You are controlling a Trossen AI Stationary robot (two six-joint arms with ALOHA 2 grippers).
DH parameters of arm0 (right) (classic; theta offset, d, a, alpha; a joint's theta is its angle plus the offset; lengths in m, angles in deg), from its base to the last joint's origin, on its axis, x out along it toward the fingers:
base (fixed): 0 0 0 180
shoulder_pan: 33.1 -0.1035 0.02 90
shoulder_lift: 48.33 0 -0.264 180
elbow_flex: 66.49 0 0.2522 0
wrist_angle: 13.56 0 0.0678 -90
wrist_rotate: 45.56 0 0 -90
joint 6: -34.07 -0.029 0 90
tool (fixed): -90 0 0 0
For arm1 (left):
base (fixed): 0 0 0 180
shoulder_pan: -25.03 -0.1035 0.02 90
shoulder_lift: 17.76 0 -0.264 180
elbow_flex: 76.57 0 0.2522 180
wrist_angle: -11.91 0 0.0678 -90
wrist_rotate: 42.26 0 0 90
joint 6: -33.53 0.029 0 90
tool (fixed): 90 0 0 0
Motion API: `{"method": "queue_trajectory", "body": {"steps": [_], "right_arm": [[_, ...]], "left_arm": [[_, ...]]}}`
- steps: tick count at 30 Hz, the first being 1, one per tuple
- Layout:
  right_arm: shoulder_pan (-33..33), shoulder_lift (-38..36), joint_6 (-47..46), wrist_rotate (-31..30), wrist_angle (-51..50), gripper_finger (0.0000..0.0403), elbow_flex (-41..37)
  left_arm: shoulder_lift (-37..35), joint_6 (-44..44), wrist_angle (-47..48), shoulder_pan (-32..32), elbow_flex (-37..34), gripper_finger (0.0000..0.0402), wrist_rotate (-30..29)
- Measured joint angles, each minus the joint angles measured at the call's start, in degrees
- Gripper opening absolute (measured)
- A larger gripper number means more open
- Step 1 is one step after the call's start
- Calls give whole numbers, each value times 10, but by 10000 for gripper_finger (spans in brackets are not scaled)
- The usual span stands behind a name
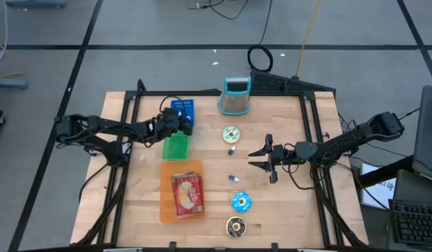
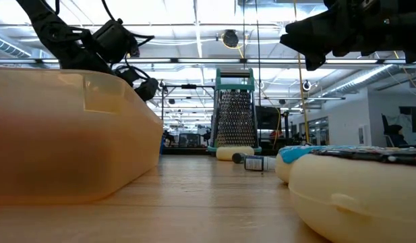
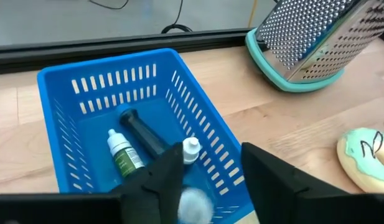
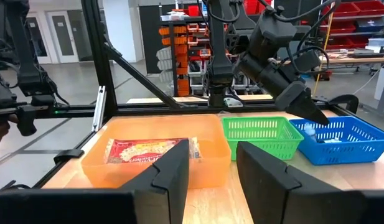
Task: Pick & Place Food Item
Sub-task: Put the bottom black food coloring bottle into the blue bin, then put the blue food coloring bottle into the blue bin
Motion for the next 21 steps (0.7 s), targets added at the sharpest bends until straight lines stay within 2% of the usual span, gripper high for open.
{"method": "queue_trajectory", "body": {"steps": [4,10,15,21], "right_arm": [[0,0,0,0,-6,124,0],[-1,27,-9,0,-35,123,0],[-2,90,-51,0,-39,124,4],[-35,196,-71,-19,-66,122,53]], "left_arm": [[0,25,-8,1,0,187,16],[-5,48,-77,1,1,208,104],[-4,101,-181,13,1,209,174],[-4,157,-263,40,1,209,176]]}}
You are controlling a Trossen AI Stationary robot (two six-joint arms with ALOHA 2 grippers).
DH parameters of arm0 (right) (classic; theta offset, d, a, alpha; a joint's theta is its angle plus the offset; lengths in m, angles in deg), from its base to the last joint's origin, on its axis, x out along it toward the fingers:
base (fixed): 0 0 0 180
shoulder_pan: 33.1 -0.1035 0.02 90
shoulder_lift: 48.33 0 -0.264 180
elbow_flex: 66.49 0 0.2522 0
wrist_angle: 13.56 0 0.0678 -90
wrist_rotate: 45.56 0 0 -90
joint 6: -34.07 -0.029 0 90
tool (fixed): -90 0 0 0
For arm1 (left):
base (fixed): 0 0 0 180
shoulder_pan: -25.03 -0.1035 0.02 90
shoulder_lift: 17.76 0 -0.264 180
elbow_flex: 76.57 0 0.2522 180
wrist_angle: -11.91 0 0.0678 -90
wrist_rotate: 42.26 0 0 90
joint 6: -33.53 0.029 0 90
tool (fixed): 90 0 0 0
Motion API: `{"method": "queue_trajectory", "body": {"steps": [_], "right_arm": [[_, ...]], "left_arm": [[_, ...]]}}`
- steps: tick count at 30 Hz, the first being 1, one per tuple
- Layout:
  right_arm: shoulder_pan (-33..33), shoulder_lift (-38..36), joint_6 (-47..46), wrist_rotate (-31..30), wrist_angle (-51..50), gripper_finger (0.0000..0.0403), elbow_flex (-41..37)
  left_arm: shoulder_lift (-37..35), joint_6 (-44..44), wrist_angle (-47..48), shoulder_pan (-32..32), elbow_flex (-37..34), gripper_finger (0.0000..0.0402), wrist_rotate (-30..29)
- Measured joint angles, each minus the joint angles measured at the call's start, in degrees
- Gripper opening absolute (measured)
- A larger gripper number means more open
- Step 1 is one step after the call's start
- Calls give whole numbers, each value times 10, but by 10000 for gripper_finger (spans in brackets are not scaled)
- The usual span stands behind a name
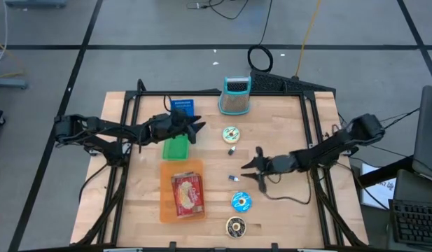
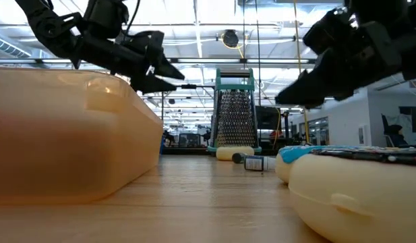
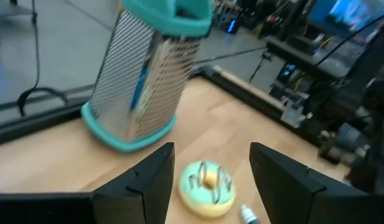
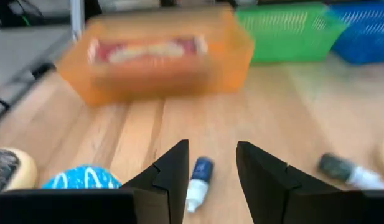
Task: Pick & Place Food Item
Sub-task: Put the blue food coloring bottle into the blue bin
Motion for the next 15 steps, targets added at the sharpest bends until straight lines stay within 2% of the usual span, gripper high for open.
{"method": "queue_trajectory", "body": {"steps": [7,12,15], "right_arm": [[-40,105,3,-13,-127,150,100],[-41,132,11,-47,-150,189,113],[-36,145,11,-45,-152,205,113]], "left_arm": [[0,3,-19,8,0,209,-2],[0,-9,-19,8,0,209,-2],[0,-11,-19,8,0,209,-2]]}}
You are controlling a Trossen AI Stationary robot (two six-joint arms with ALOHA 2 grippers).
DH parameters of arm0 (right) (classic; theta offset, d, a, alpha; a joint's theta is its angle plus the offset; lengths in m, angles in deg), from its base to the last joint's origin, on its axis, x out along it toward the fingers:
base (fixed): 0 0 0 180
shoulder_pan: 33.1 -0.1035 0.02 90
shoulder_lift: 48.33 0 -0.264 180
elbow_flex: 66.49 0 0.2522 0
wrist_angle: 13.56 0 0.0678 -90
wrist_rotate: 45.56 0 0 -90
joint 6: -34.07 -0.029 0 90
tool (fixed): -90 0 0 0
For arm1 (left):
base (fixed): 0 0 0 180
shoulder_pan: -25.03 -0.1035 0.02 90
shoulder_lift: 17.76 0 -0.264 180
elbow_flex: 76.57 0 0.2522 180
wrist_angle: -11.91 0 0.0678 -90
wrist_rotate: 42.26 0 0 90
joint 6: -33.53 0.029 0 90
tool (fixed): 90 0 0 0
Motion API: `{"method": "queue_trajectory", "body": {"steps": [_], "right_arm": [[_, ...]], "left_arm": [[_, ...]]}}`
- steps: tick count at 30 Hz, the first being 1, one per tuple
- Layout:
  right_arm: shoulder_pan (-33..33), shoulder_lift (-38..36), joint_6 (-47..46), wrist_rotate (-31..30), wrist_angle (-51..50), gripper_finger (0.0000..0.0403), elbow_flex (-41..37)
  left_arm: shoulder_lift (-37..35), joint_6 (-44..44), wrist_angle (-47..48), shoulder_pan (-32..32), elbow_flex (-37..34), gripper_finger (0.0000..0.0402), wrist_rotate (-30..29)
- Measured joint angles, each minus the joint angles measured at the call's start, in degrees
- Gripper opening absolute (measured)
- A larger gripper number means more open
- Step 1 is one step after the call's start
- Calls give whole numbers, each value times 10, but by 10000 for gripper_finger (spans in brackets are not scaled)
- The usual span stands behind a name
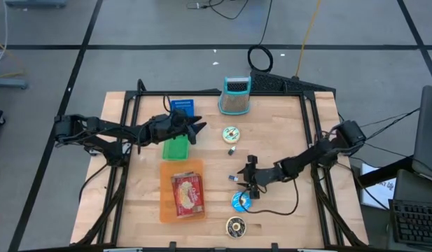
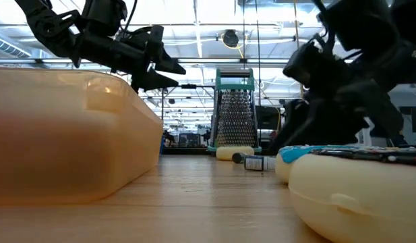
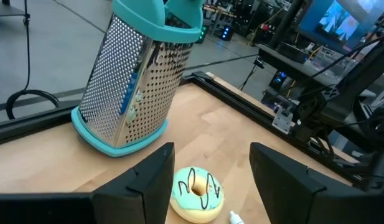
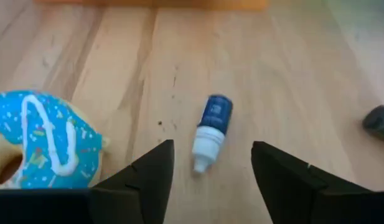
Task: Pick & Place Food Item
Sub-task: Put the blue food coloring bottle into the blue bin
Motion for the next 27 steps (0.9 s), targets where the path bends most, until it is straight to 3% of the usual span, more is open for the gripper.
{"method": "queue_trajectory", "body": {"steps": [5,11,27], "right_arm": [[0,32,0,21,37,211,0],[1,54,-2,19,64,189,0],[23,58,-15,21,58,50,0]], "left_arm": [[0,0,0,4,0,209,0],[0,-1,0,11,0,209,0],[0,-1,0,18,0,209,0]]}}
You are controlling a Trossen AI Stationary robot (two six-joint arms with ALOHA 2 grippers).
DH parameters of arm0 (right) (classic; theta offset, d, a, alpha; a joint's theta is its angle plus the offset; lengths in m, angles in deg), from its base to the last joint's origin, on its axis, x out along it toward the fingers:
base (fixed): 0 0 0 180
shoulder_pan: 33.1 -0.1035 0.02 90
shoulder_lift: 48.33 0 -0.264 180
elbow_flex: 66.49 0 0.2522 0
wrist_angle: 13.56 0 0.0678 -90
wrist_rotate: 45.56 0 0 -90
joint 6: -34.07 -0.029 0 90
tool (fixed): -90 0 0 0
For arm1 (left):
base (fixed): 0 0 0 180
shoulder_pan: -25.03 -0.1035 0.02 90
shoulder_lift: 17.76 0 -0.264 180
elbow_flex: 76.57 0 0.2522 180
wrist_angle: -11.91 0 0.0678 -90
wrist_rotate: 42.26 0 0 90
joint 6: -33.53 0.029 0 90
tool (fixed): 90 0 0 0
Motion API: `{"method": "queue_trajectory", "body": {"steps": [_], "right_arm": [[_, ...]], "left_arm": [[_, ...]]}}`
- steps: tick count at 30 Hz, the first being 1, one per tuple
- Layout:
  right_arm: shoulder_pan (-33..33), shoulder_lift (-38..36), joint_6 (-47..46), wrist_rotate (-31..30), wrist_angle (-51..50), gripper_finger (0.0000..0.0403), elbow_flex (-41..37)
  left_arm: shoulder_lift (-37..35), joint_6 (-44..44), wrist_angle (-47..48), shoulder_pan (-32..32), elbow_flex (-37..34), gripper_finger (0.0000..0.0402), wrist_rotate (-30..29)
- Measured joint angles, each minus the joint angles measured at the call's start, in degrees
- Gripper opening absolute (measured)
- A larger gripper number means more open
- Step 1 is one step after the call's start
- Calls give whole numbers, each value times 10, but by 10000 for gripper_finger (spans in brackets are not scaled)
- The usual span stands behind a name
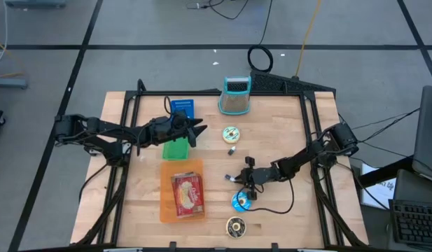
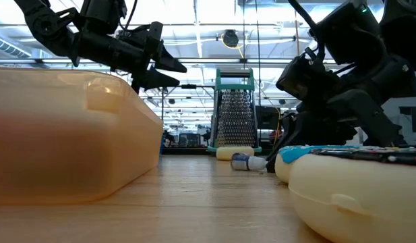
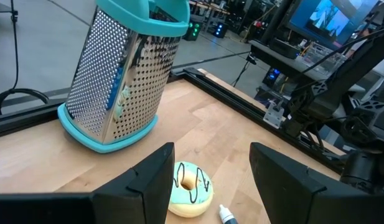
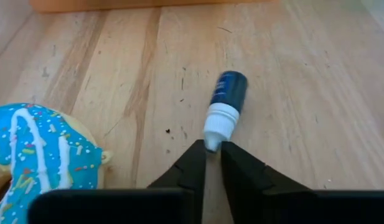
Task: Pick & Place Food Item
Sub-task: Put the blue food coloring bottle into the blue bin
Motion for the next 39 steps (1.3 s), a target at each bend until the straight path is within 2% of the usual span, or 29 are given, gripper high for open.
{"method": "queue_trajectory", "body": {"steps": [5,9,20,25,30,39], "right_arm": [[0,0,2,-2,0,11,0],[4,0,15,-3,-1,9,0],[19,0,18,-3,1,124,0],[19,1,4,-4,28,162,-1],[22,1,-2,-4,57,182,-1],[24,12,0,6,56,184,-1]], "left_arm": [[0,-1,3,0,0,209,0],[0,-1,4,0,0,209,0],[0,-3,8,0,0,209,1],[0,0,8,0,0,209,1],[0,3,8,0,0,209,1],[0,0,8,0,0,209,1]]}}
